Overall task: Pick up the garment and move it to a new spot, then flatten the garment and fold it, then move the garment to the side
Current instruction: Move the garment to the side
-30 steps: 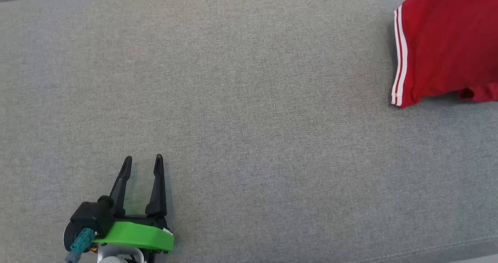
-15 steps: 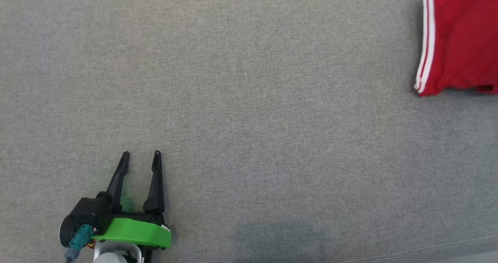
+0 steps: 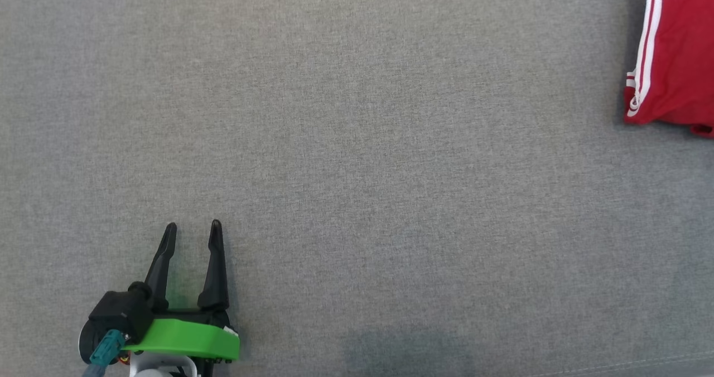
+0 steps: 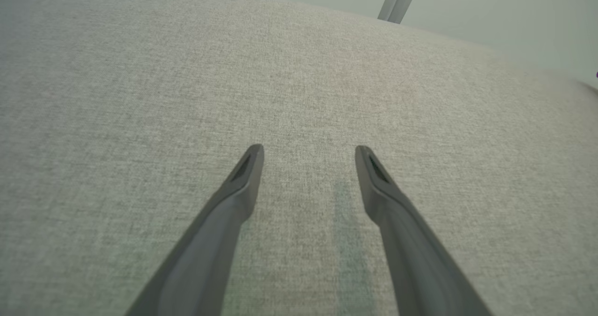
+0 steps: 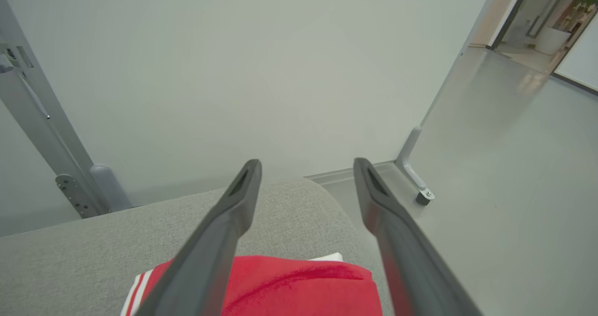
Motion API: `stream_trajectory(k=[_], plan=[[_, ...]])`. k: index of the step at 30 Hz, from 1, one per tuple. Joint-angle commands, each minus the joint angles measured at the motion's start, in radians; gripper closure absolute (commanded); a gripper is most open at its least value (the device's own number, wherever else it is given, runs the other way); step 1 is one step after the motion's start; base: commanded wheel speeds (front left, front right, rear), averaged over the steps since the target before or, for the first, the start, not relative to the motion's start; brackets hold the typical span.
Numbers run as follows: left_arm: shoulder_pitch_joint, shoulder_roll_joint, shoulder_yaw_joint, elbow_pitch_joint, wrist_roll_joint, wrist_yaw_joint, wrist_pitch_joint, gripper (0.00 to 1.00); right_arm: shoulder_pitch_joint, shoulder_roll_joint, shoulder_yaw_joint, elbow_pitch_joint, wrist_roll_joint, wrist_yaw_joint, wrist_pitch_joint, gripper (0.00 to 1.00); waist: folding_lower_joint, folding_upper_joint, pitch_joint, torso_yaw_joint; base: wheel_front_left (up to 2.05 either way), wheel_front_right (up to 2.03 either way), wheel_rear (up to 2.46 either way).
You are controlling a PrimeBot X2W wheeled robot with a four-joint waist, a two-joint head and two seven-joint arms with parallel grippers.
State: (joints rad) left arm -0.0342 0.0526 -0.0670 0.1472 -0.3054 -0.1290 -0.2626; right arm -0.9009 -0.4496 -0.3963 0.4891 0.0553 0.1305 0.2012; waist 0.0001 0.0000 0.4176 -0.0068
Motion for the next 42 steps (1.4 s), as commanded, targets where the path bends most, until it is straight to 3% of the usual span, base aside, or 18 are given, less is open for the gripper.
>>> stream_trajectory(k=[1,7,12,21,33,42], plan=[[0.016,0.0,0.002,-0.001,-0.004,-0.003,-0.002,0.0,0.048,-0.002,0.036,-0.025,0.028,-0.001,-0.04,0.0,-0.0001,0.0,-0.056,-0.014,0.0,0.0,0.0],[0.061,-0.001,0.021,-0.016,-0.03,0.003,-0.002,0.0,0.263,-0.002,0.204,-0.179,0.152,0.0,-0.205,0.0,-0.0001,0.0,-0.196,-0.009,0.0,0.0,0.0],[0.116,-0.001,0.045,-0.036,-0.035,0.036,-0.002,0.0,0.505,0.022,0.254,-0.297,0.196,0.0,-0.322,0.0,-0.0001,0.0,-0.311,0.013,0.0,0.0,0.0],[0.204,-0.001,0.095,-0.023,0.014,0.036,-0.002,0.0,0.844,0.241,0.259,-0.371,0.114,0.0,-0.449,0.0,-0.0001,0.0,-0.438,0.034,0.0,0.0,0.0],[0.187,-0.001,0.148,0.032,0.03,0.053,-0.002,0.0,0.962,0.366,0.316,-0.313,0.039,0.0,-0.466,0.0,-0.0001,0.0,-0.482,0.055,0.0,0.0,0.0],[0.163,-0.001,0.13,0.085,0.033,0.013,-0.002,0.0,0.977,0.393,0.291,-0.306,0.017,0.0,-0.467,0.0,-0.0001,0.0,-0.496,0.085,0.0,0.0,0.0]])
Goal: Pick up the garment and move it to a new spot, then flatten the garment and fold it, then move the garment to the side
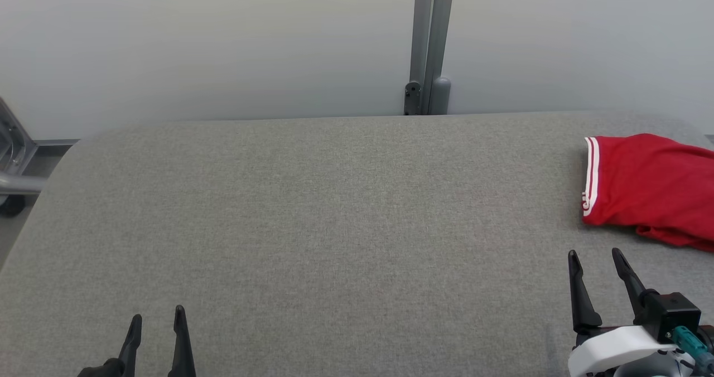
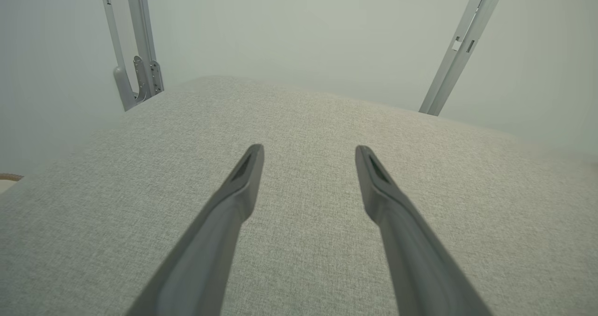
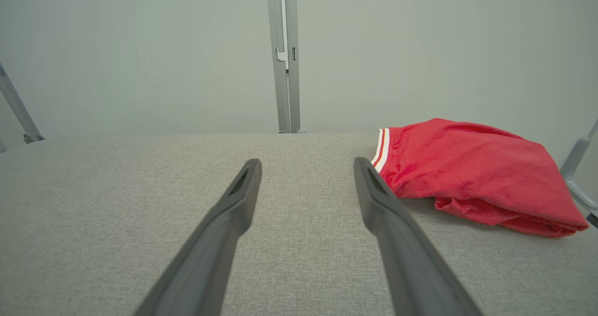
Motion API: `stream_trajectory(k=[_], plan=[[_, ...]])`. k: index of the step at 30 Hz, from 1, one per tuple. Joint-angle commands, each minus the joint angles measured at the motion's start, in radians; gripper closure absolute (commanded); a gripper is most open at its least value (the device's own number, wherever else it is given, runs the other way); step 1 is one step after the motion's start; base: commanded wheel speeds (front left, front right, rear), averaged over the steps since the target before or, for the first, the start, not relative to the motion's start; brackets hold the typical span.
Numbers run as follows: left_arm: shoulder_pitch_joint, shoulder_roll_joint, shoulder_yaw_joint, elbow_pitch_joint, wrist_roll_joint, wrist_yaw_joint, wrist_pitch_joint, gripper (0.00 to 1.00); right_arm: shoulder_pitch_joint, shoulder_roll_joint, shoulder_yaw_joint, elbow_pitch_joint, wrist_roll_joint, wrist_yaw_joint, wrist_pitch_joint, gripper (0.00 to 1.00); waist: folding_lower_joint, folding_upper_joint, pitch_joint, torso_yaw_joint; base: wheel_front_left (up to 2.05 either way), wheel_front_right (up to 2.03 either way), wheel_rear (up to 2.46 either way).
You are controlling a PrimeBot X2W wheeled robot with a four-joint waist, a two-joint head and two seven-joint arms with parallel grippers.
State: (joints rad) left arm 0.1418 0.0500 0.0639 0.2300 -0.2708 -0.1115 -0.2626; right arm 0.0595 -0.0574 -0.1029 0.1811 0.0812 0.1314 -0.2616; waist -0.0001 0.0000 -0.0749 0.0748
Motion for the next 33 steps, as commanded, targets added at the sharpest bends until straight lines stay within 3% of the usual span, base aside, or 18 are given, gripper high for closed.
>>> stream_trajectory(k=[1,6,7,12,33], plan=[[-0.016,0.002,-0.001,0.005,0.005,-0.005,-0.002,0.0,0.018,0.001,-0.003,0.003,-0.009,-0.001,-0.004,0.0,0.0001,0.0,-0.005,0.005,0.0,0.0,0.0],[-0.029,0.002,-0.024,0.026,0.009,-0.017,-0.002,0.0,0.025,0.005,-0.009,0.008,-0.01,-0.001,-0.004,0.0,0.0001,0.0,-0.009,0.008,0.0,0.0,0.0],[-0.012,0.0,-0.027,0.029,0.006,-0.013,0.0,1.0,0.014,0.005,-0.008,0.008,-0.006,0.0,0.0,1.0,0.0001,0.0,-0.009,0.008,0.0,0.0,0.0],[0.007,-0.005,-0.03,0.071,-0.003,-0.013,0.011,1.0,0.024,0.017,-0.009,0.056,0.004,0.0,0.01,1.0,0.0001,0.0,-0.009,0.007,0.0,0.0,0.0],[-0.064,-0.003,-0.008,0.055,-0.36,-0.015,0.107,1.0,-0.029,0.014,-0.009,0.054,0.411,0.0,0.107,1.0,0.0001,0.0,0.005,-0.006,0.0,0.0,0.0]])
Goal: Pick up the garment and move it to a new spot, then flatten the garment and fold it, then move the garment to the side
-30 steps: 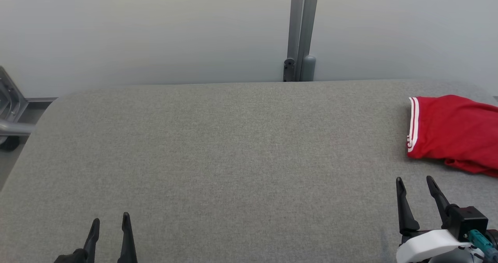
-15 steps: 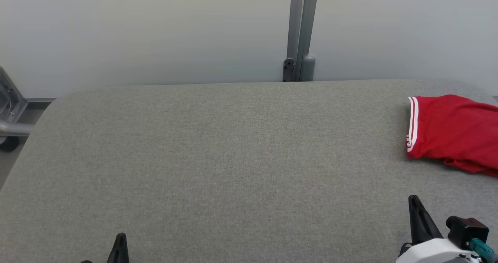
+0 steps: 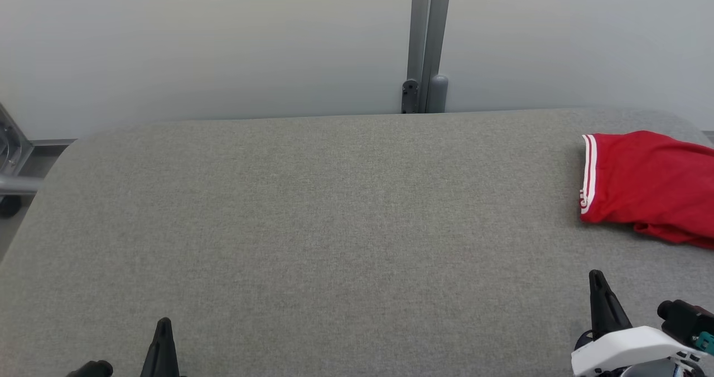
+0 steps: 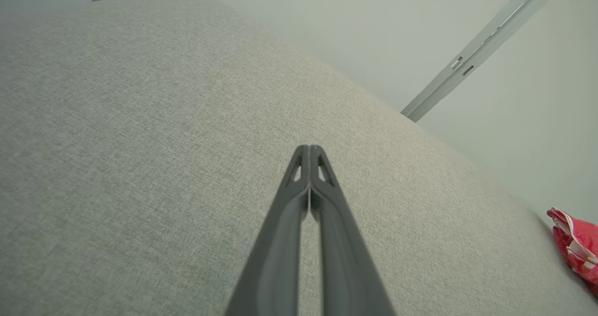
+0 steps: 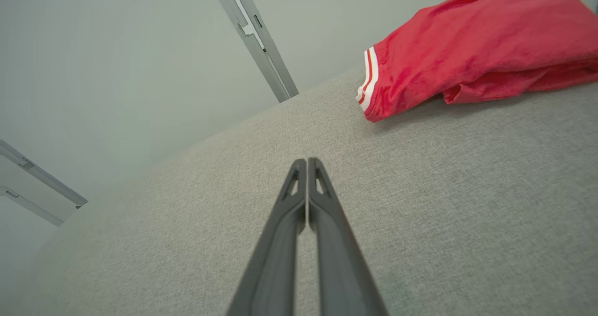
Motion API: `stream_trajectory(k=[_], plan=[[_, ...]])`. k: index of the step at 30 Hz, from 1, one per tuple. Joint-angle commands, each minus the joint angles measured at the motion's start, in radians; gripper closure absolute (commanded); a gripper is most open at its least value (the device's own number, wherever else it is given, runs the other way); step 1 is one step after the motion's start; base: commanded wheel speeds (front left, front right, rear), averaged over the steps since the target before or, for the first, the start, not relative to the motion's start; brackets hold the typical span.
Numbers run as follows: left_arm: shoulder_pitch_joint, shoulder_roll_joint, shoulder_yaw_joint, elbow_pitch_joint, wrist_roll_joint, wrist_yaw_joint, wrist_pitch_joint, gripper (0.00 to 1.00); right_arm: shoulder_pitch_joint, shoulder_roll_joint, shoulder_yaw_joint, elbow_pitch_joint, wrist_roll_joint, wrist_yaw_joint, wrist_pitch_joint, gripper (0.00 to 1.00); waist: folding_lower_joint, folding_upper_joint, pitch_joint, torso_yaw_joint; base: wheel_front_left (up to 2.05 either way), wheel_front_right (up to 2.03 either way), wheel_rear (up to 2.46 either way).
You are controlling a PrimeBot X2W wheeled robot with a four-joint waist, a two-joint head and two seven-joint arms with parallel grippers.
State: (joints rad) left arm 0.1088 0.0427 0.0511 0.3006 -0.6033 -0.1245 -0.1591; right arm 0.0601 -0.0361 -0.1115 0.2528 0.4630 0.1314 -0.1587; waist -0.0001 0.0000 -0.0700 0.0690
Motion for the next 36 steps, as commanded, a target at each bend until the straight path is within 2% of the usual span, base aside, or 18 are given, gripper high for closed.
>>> stream_trajectory(k=[1,36], plan=[[-0.034,0.004,0.005,-0.017,-0.041,-0.002,0.008,1.0,-0.031,-0.008,0.0,-0.017,0.046,0.0,0.008,1.0,0.0001,0.0,0.001,-0.001,0.0,0.0,0.0],[-0.121,0.007,0.032,-0.036,-0.475,-0.005,0.127,1.0,-0.098,-0.012,-0.001,-0.016,0.54,0.0,0.127,1.0,0.0001,0.0,0.025,-0.024,0.0,0.0,0.0]])
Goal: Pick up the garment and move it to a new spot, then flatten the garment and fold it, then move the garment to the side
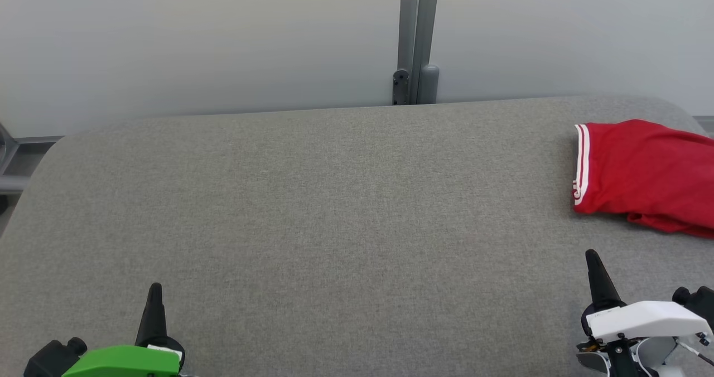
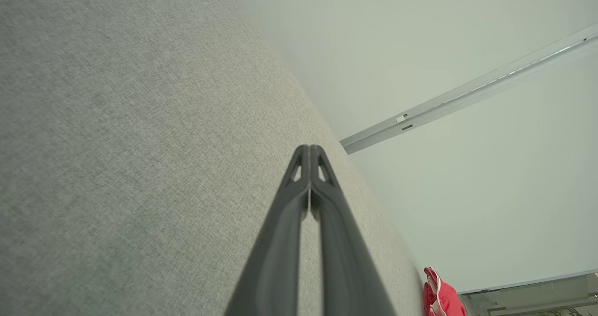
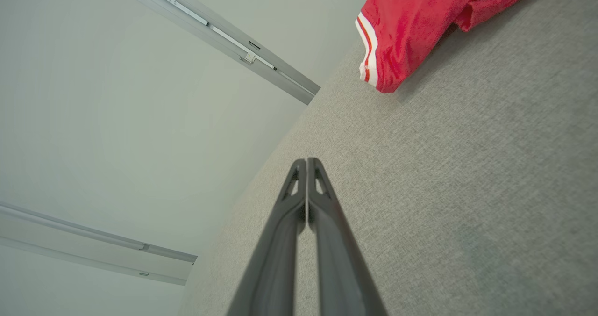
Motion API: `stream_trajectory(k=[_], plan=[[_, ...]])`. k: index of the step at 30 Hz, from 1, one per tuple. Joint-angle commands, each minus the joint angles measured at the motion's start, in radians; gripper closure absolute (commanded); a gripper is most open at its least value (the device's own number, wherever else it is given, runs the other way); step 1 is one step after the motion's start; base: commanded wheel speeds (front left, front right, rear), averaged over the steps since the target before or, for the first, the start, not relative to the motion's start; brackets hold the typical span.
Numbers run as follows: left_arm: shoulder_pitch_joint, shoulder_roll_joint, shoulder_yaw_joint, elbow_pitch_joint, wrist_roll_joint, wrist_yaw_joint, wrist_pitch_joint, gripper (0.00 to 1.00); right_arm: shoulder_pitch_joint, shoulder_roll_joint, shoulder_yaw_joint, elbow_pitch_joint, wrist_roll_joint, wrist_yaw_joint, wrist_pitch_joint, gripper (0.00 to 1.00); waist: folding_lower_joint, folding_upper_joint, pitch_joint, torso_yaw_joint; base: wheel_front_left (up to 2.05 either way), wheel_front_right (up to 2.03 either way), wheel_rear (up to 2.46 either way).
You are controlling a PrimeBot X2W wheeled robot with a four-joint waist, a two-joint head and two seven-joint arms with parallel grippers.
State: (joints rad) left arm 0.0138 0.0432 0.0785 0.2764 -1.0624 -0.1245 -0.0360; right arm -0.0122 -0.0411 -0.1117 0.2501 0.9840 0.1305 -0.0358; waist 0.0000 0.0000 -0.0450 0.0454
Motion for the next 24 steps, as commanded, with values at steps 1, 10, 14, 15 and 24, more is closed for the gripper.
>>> stream_trajectory(k=[1,10,14,15,24], plan=[[-0.028,0.007,0.005,-0.012,-0.027,-0.005,0.007,1.0,-0.027,-0.007,-0.001,-0.013,0.031,0.001,0.007,1.0,0.0,0.0,0.001,-0.001,0.0,0.0,0.0],[-0.046,0.007,0.011,-0.016,-0.116,-0.006,0.032,1.0,-0.04,-0.008,-0.002,-0.012,0.131,0.001,0.032,1.0,0.0,0.0,0.007,-0.007,0.0,0.0,0.0],[-0.054,0.008,0.013,-0.017,-0.153,-0.006,0.043,1.0,-0.045,-0.008,-0.002,-0.012,0.175,0.001,0.042,1.0,0.0,0.0,0.01,-0.01,0.0,0.0,0.0],[-0.056,0.008,0.013,-0.018,-0.163,-0.006,0.045,1.0,-0.046,-0.008,-0.002,-0.012,0.184,0.001,0.045,1.0,0.0,0.0,0.011,-0.01,0.0,0.0,0.0],[-0.073,0.008,0.019,-0.022,-0.247,-0.007,0.069,1.0,-0.06,-0.009,-0.002,-0.011,0.284,0.001,0.069,1.0,0.0,0.0,0.018,-0.017,0.0,0.0,0.0]])
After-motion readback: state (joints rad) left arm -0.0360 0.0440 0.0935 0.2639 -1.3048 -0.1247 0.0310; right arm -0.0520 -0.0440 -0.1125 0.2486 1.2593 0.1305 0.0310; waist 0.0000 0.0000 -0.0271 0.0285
